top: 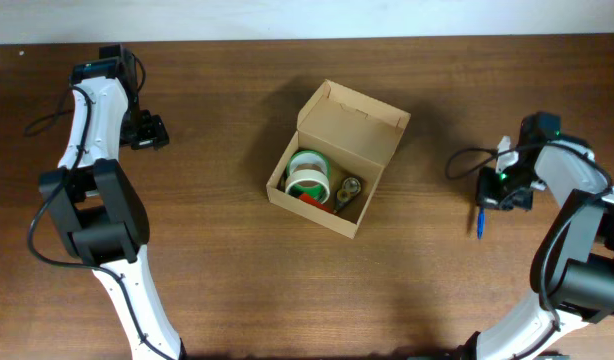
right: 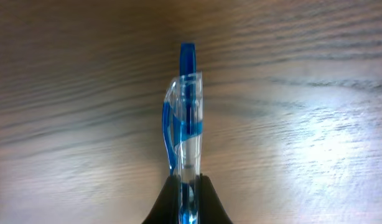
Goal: Pack container
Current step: 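Grasp the blue pen with the right gripper and carry it over the box, then lower the blue pen into the box and push it down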
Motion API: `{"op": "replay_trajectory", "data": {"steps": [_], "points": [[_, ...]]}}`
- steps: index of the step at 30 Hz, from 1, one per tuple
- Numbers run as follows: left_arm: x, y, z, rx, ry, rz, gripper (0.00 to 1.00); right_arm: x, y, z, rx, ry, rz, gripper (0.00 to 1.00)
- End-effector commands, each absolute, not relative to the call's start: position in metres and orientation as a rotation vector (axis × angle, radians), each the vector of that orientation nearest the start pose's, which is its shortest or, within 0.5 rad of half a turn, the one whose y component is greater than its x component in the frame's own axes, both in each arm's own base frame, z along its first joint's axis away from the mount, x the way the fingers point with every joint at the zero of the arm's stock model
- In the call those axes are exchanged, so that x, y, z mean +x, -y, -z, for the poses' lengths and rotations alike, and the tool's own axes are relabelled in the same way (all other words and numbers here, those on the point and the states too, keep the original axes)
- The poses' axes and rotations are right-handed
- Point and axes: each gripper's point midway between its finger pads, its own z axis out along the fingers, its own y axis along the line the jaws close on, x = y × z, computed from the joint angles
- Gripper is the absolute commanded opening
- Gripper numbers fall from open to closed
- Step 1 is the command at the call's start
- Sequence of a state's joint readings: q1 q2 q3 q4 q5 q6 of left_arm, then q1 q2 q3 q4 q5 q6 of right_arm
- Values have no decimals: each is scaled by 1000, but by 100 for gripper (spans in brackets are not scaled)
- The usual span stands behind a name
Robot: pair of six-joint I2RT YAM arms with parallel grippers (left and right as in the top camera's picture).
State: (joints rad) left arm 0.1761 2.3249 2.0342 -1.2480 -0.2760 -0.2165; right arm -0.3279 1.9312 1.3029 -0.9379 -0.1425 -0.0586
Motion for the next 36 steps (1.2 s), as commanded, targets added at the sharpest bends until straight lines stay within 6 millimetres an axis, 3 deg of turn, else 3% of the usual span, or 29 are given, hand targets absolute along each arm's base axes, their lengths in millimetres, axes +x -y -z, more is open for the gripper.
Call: {"op": "replay_trajectory", "data": {"steps": [1,6,8,11,14,16,26,29,36], "points": [[445,-127,-58,-596,-3011,-420,100,384,77,-105,320,-2851,-296,4],[445,-127,-58,-596,-3010,-420,100,407,55,-222,208,-2670,-257,4],[445,-127,-58,-596,-3011,-420,100,409,40,-256,228,-2623,-272,4],[445,-127,-58,-596,-3011,-420,100,406,7,-292,216,-2587,-318,4],[445,-127,-58,-596,-3011,-420,100,400,-35,-307,185,-2588,-384,4],[445,-127,-58,-596,-3010,-420,100,394,-64,-305,211,-2617,-416,4],[445,-127,-58,-596,-3010,-420,100,365,-162,-256,536,-2731,-265,4],[445,-127,-58,-596,-3010,-420,100,359,-173,-239,604,-2729,-177,4],[445,-127,-58,-596,-3011,-420,100,356,-175,-190,715,-2767,-104,3]]}}
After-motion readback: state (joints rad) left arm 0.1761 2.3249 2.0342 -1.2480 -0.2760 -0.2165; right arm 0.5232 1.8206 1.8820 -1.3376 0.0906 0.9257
